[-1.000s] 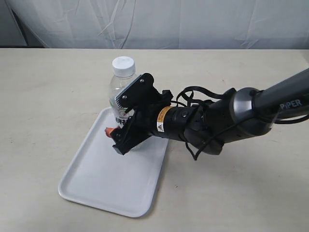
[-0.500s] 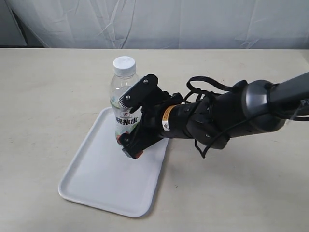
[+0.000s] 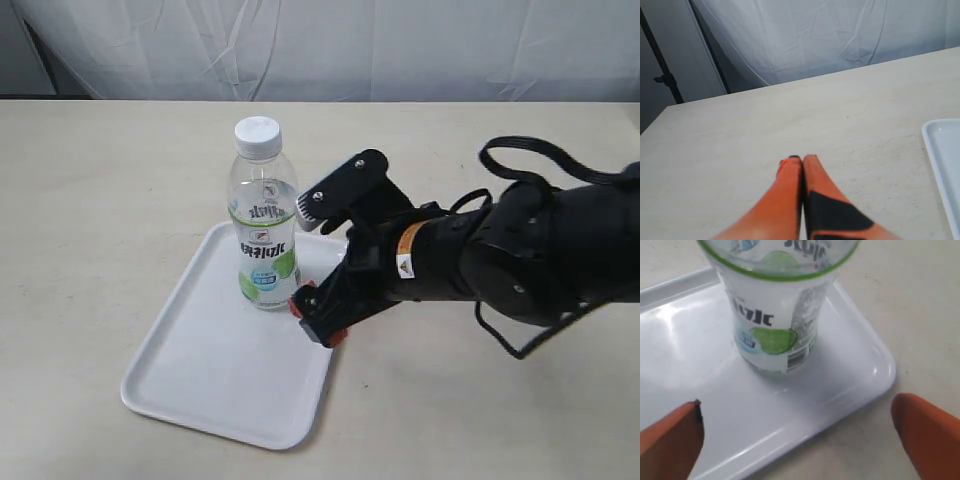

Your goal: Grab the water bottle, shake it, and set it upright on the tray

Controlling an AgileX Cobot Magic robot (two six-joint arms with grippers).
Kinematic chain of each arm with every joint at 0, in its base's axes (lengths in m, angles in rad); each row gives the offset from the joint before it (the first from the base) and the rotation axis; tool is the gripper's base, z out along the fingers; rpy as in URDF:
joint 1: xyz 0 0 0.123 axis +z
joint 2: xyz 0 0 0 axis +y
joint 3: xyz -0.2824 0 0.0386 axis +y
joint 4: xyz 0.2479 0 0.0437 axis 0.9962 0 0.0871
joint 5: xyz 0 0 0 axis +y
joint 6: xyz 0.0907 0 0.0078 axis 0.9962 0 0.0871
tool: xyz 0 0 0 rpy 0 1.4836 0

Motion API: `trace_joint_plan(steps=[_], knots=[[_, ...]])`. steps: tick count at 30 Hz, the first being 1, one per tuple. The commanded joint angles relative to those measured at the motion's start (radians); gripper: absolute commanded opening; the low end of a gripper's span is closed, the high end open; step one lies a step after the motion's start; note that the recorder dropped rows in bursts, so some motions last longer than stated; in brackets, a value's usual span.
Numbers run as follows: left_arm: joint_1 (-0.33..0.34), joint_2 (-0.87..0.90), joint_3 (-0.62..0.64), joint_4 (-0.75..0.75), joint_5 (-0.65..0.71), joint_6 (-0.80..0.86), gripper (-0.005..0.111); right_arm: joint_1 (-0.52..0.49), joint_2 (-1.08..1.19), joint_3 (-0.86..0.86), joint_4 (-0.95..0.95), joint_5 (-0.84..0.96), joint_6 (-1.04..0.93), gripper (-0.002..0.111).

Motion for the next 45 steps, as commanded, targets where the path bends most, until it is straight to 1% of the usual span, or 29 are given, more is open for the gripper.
trace_joint_plan(steps=[1, 4, 8, 13, 15, 16, 17, 18, 19, 21, 24, 25, 28, 30, 33, 34, 36, 37, 38, 39, 40, 41, 42, 43, 45], knots=[[0.000, -0.005, 0.004, -0.004, -0.013, -0.002, 0.000, -0.003, -0.138, 0.071, 0.111, 0.105, 0.000, 0.104], [0.000, -0.005, 0.004, -0.004, -0.013, -0.002, 0.000, -0.003, -0.244, 0.091, 0.170, 0.248, 0.000, 0.104], [0.000, -0.005, 0.004, -0.004, -0.013, -0.002, 0.000, -0.003, -0.362, 0.105, 0.235, 0.382, 0.000, 0.104], [0.000, -0.005, 0.004, -0.004, -0.013, -0.002, 0.000, -0.003, -0.474, 0.107, 0.290, 0.480, 0.000, 0.104], [0.000, -0.005, 0.004, -0.004, -0.013, -0.002, 0.000, -0.003, -0.514, 0.107, 0.295, 0.513, 0.000, 0.102], [0.000, -0.005, 0.004, -0.004, -0.013, -0.002, 0.000, -0.003, -0.534, 0.107, 0.297, 0.533, 0.000, 0.099], [0.000, -0.005, 0.004, -0.004, -0.013, -0.002, 0.000, -0.003, -0.552, 0.107, 0.316, 0.552, 0.000, 0.094], [0.000, -0.005, 0.004, -0.004, -0.013, -0.002, 0.000, -0.003, -0.568, 0.107, 0.332, 0.572, 0.000, 0.086], [0.000, -0.005, 0.004, -0.004, -0.013, -0.002, 0.000, -0.003, -0.587, 0.107, 0.344, 0.596, 0.000, 0.076], [0.000, -0.005, 0.004, -0.004, -0.013, -0.002, 0.000, -0.003, -0.618, 0.107, 0.368, 0.637, 0.000, 0.053], [0.000, -0.005, 0.004, -0.004, -0.013, -0.002, 0.000, -0.003, -0.660, 0.107, 0.408, 0.688, 0.000, 0.008], [0.000, -0.005, 0.004, -0.004, -0.013, -0.002, 0.000, -0.003, -0.670, 0.107, 0.424, 0.704, 0.009, 0.001], [0.000, -0.005, 0.004, -0.004, -0.013, -0.002, 0.000, -0.003, -0.689, 0.107, 0.463, 0.715, 0.006, 0.006], [0.000, -0.005, 0.004, -0.004, -0.013, -0.002, 0.000, -0.003, -0.691, 0.107, 0.416, 0.715, 0.006, 0.006], [0.000, -0.005, 0.004, -0.004, -0.013, -0.002, 0.000, -0.003, -0.691, 0.107, 0.406, 0.706, 0.022, 0.006], [0.000, -0.005, 0.004, -0.004, -0.013, -0.002, 0.000, -0.003, -0.691, 0.107, 0.352, 0.674, 0.104, 0.006], [0.000, -0.005, 0.004, -0.004, -0.013, -0.002, 0.000, -0.005, -0.706, 0.107, 0.199, 0.552, 0.298, 0.006], [0.000, -0.005, 0.004, -0.004, -0.013, -0.002, 0.000, -0.009, -0.764, 0.131, 0.110, 0.455, 0.360, 0.006], [0.000, -0.005, 0.004, -0.004, -0.013, -0.002, 0.000, -0.019, -0.808, 0.160, 0.095, 0.379, 0.362, 0.006], [0.000, -0.005, 0.004, -0.004, -0.013, -0.002, 0.000, -0.061, -0.896, 0.214, 0.091, 0.303, 0.362, 0.006], [0.000, -0.005, 0.004, -0.004, -0.013, -0.002, 0.000, -0.126, -0.987, 0.271, 0.096, 0.258, 0.362, 0.006], [0.000, -0.005, 0.004, -0.004, -0.013, -0.002, 0.000, -0.174, -1.037, 0.313, 0.101, 0.246, 0.362, 0.006], [0.000, -0.005, 0.004, -0.004, -0.013, -0.002, 0.000, -0.271, -1.123, 0.371, 0.138, 0.248, 0.362, 0.006], [0.000, -0.005, 0.004, -0.004, -0.013, -0.002, 0.000, -0.339, -1.178, 0.403, 0.154, 0.248, 0.362, 0.006], [0.000, -0.005, 0.004, -0.004, -0.013, -0.002, 0.000, -0.436, -1.260, 0.458, 0.161, 0.248, 0.362, 0.006]])
